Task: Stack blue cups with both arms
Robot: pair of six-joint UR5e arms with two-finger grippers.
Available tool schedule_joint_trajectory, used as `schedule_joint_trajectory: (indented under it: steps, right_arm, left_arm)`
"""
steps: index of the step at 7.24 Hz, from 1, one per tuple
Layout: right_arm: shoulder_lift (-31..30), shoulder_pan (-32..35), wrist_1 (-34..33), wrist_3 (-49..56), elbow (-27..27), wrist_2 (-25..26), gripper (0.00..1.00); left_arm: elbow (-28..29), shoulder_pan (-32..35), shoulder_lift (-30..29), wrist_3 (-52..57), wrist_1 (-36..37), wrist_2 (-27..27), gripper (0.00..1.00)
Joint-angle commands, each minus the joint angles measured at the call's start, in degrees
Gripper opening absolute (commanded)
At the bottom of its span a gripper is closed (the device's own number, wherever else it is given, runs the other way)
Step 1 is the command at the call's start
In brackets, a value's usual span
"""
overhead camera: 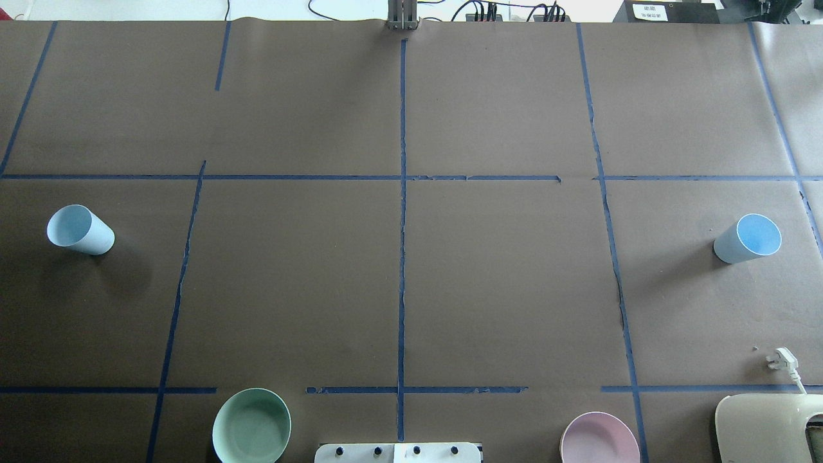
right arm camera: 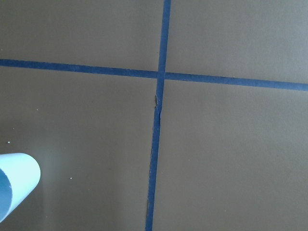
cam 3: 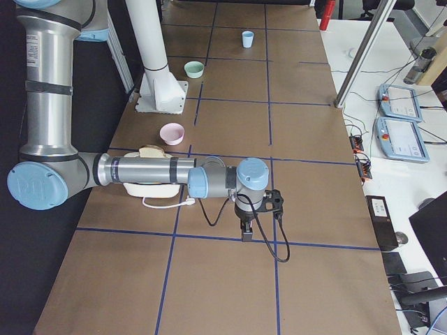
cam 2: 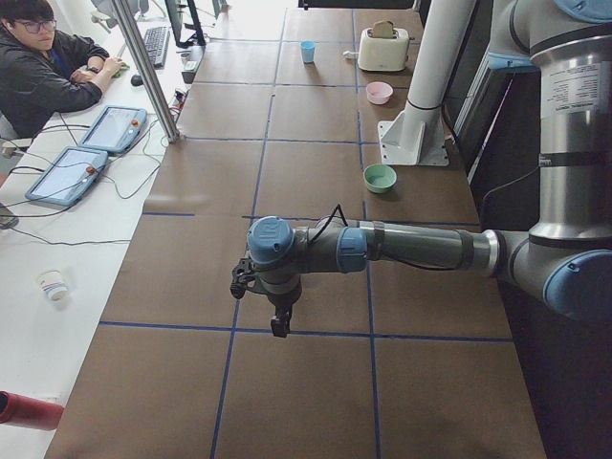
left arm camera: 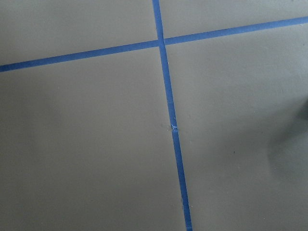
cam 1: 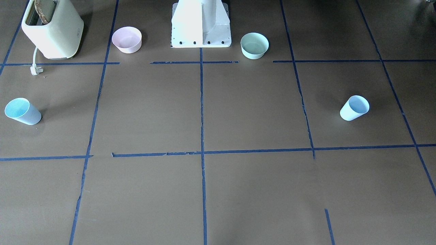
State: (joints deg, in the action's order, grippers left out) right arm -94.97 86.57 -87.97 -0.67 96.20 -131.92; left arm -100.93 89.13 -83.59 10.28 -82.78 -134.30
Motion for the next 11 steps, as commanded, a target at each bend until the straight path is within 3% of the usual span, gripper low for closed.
schedule_joint_trajectory:
  steps: [1, 4, 6, 7, 9, 10, 11]
  right_arm:
    - [0.0, 0.0, 0.0, -0.1, 0.0, -0.2, 1.0]
    - [0.2, 0.0, 0.1, -0.2, 0.2, -0.1, 1.0]
    - [0.7, 0.0, 0.0, -0.6, 0.9, -0.4, 1.0]
    - [0.8, 0.0, 0.1, -2.2, 0.9, -0.2, 1.0]
    - [0.8, 0.0, 5.7, -2.8, 0.5, 0.1, 1.0]
    - [0.9, -0.9, 6.9, -2.9, 0.9, 0.0, 1.0]
    - [0.9, -1.1, 7.6, -3.3, 1.0, -0.4, 1.0]
  left_arm:
    - [-0.1, 0.0, -0.2, 0.0, -0.1, -0.1, 1.0]
    - [-0.5, -0.2, -1.2, -0.4, -1.2, 0.7, 1.0]
    - [0.5, -0.2, -2.6, -0.8, -8.3, 0.9, 1.0]
    - [1.3, -0.5, -4.1, -1.0, -8.5, 0.6, 1.0]
    - [1.5, -0.6, -4.5, -2.5, -10.3, 0.4, 1.0]
    - [1.6, -2.0, -4.4, -3.2, -16.6, 0.4, 1.0]
    - [2.7, -6.1, -4.2, -7.1, -18.0, 0.4, 1.0]
